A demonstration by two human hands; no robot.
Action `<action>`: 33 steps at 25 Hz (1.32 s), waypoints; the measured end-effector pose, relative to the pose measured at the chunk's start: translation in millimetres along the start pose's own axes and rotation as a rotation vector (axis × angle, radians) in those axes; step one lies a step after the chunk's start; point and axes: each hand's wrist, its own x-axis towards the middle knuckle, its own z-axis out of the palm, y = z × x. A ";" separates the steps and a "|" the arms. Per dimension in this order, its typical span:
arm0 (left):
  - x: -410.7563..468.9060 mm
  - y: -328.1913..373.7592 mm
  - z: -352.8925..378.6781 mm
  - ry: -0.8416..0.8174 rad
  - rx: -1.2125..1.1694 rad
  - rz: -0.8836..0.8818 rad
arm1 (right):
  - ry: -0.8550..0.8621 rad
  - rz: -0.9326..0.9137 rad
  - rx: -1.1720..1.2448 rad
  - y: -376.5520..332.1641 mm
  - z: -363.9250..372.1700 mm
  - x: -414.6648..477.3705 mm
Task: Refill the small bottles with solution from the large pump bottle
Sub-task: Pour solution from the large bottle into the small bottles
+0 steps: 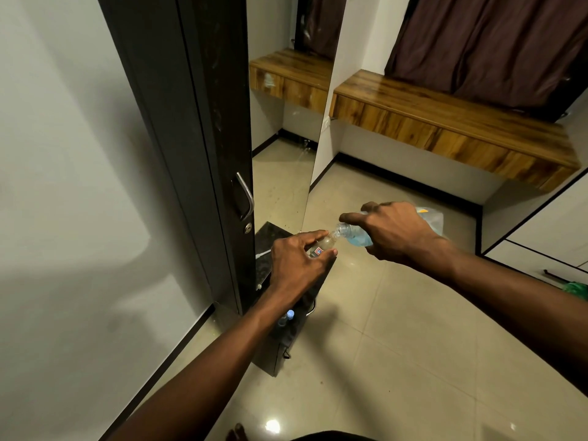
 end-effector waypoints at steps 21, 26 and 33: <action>6.1 -4.2 1.9 0.004 0.025 -0.010 | -0.002 -0.018 -0.001 1.3 2.3 9.9; 6.9 -4.7 2.1 0.009 0.008 -0.027 | -0.006 -0.015 -0.002 0.2 1.0 10.9; 6.8 -6.2 2.0 0.009 0.028 -0.020 | 0.001 -0.016 0.015 -0.8 0.7 11.5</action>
